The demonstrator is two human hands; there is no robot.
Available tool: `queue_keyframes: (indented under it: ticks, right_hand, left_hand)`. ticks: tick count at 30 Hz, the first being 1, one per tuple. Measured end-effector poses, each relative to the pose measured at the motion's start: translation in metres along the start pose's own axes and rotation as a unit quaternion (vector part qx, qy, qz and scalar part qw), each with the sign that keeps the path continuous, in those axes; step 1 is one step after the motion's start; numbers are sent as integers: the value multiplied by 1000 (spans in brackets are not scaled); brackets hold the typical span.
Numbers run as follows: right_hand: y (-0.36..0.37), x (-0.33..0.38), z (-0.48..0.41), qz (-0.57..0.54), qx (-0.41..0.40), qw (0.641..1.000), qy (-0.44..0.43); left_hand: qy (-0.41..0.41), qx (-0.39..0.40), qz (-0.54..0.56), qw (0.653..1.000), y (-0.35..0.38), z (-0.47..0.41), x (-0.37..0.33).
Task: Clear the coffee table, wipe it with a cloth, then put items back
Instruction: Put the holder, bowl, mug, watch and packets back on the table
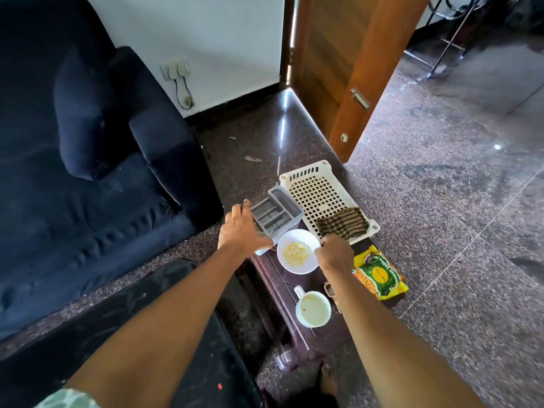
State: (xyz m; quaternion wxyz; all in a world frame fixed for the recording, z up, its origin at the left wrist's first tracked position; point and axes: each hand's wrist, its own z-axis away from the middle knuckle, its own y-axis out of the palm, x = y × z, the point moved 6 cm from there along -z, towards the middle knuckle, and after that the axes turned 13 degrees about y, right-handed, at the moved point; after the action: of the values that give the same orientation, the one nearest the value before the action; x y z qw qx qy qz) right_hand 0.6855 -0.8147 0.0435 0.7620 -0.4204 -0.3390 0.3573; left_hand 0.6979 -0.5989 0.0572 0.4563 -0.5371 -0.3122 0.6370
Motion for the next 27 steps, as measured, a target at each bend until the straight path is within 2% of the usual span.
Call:
queue_keyframes:
  ticks: [4,11,14,27]
  right_hand:
    - [-24,20,24,-6,-28,998,-55]
    - [-21,43,95,25,-27,989,-141]
    - [3,45,134,27,-3,986,-162]
    - [154,52,312,25,105,968,-227]
  left_hand:
    - [-15,-49,8,999,-32,30,16]
    - [-55,-81,6,995,-66,134,81]
    - [-92,-109,27,989,-68,199,119]
    - [-204,-128,48,969,-19,447,249]
